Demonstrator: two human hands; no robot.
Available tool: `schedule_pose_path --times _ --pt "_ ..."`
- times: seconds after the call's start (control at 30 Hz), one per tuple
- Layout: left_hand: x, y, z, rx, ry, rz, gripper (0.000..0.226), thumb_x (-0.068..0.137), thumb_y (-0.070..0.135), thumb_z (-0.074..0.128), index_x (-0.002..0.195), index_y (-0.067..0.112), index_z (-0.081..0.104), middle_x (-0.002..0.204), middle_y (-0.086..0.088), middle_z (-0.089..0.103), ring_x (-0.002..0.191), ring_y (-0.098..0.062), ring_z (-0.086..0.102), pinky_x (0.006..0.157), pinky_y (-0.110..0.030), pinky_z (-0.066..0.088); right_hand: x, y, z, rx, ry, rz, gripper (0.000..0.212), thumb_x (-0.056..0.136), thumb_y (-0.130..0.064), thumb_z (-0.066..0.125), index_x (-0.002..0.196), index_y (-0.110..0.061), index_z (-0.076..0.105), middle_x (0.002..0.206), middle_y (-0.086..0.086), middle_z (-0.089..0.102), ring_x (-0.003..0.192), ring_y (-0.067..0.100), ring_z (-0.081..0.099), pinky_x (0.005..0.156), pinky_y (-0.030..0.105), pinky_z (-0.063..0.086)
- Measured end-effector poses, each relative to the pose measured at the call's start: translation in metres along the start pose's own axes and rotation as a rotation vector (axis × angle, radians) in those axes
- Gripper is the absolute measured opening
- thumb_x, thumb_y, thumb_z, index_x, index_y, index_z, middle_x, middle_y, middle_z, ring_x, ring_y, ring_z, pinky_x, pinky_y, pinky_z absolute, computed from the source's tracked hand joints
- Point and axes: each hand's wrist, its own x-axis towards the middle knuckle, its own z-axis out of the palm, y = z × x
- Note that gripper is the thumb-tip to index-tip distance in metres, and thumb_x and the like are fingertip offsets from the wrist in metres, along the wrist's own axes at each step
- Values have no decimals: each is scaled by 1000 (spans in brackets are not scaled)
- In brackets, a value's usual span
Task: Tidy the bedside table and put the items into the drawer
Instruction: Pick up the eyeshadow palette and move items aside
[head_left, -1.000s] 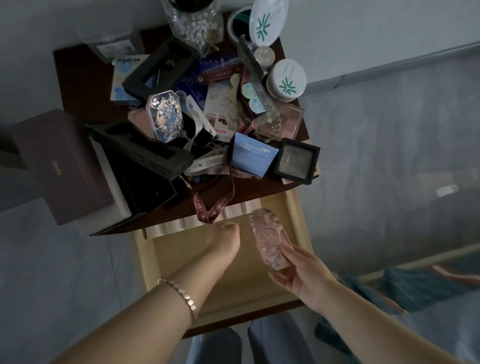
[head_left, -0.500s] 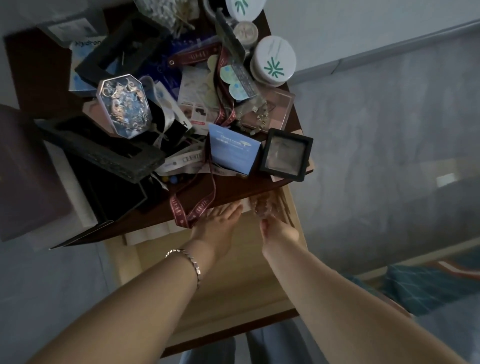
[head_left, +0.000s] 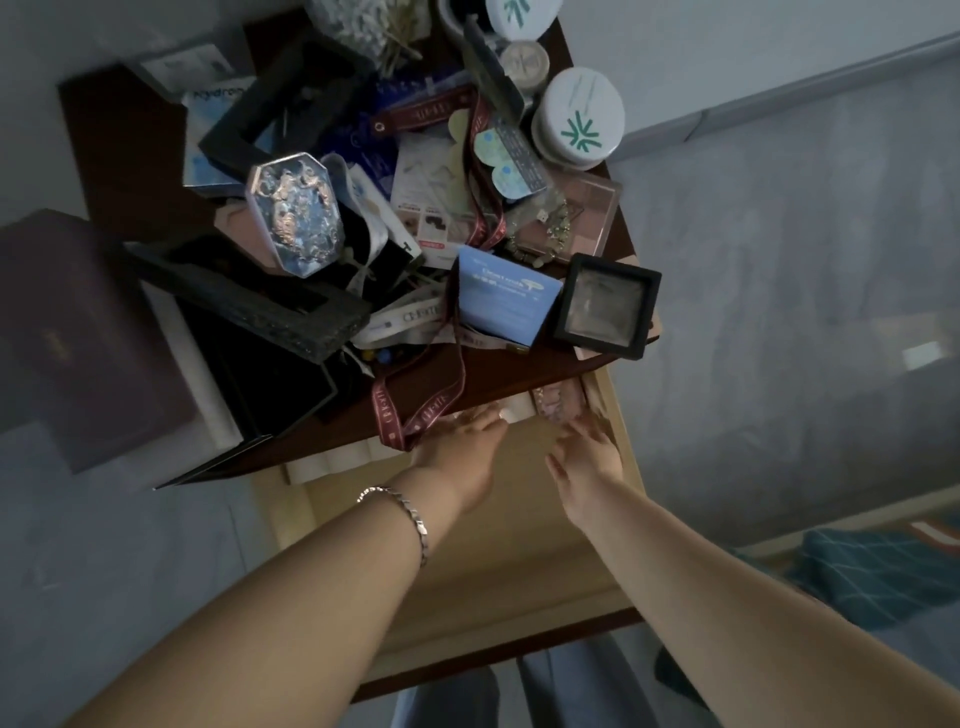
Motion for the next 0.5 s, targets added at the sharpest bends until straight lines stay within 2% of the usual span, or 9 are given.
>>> schedule_pose_path --times 0.07,0.1,0.2,0.23,0.27,0.3,0.37,0.43,0.5 --pt "-14 8 -4 -72 -26 -26 52 91 3 34 140 20 36 150 2 32 131 -23 40 103 -34 38 -24 -3 0 -309 28 -166 36 94 -2 37 122 -17 56 122 7 59 107 21 57 93 34 47" --pt "-24 11 -9 -103 -16 -24 46 92 5 34 135 19 42 142 -2 43 124 -26 48 97 -34 42 -44 -7 -2 -467 18 -366 32 93 -4 40 112 -19 61 113 1 62 99 14 58 87 29 48" --pt "-52 16 -30 -130 92 -19 31 96 13 35 122 10 51 120 -10 57 113 -28 54 84 -32 41 -101 -39 7 -736 -161 -1108 22 85 -1 48 92 -13 64 94 -6 58 79 0 50 68 12 40" --pt "-60 14 -39 -166 138 -38 29 96 14 36 119 7 53 118 -12 58 111 -29 54 80 -30 39 -112 -53 17 -757 -220 -1279 20 84 -1 48 92 -9 64 94 -3 58 79 3 51 67 12 41" --pt "-71 5 -47 -218 180 -60 28 97 14 37 117 7 54 118 -11 59 109 -28 55 76 -28 37 -124 -66 31 -770 -265 -1363 20 85 -3 48 96 -7 63 98 2 57 83 8 53 70 16 45" --pt "-80 -3 -52 -277 210 -70 27 97 15 38 115 9 56 116 -9 61 107 -26 56 74 -26 37 -132 -79 48 -800 -298 -1384 21 87 -7 49 106 -8 60 106 5 55 93 14 54 79 23 47" --pt "-98 -23 -57 -373 247 -80 26 96 16 39 112 15 60 114 -3 64 104 -20 58 80 -27 45 -146 -100 91 -908 -306 -1268 38 91 -22 52 127 -13 44 126 8 44 117 22 43 97 31 40" --pt "-111 -38 -56 -433 276 -108 26 96 16 40 109 19 62 111 1 65 100 -15 60 84 -31 49 -148 -117 130 -993 -231 -1151 60 89 -37 55 139 -16 27 136 10 35 128 27 30 103 35 31" --pt "-122 -52 -53 -518 341 -156 25 95 16 41 102 22 63 106 4 66 95 -12 62 84 -34 51 -147 -126 161 -1045 -169 -1093 71 87 -44 54 143 -18 18 140 13 32 130 31 27 104 42 31"
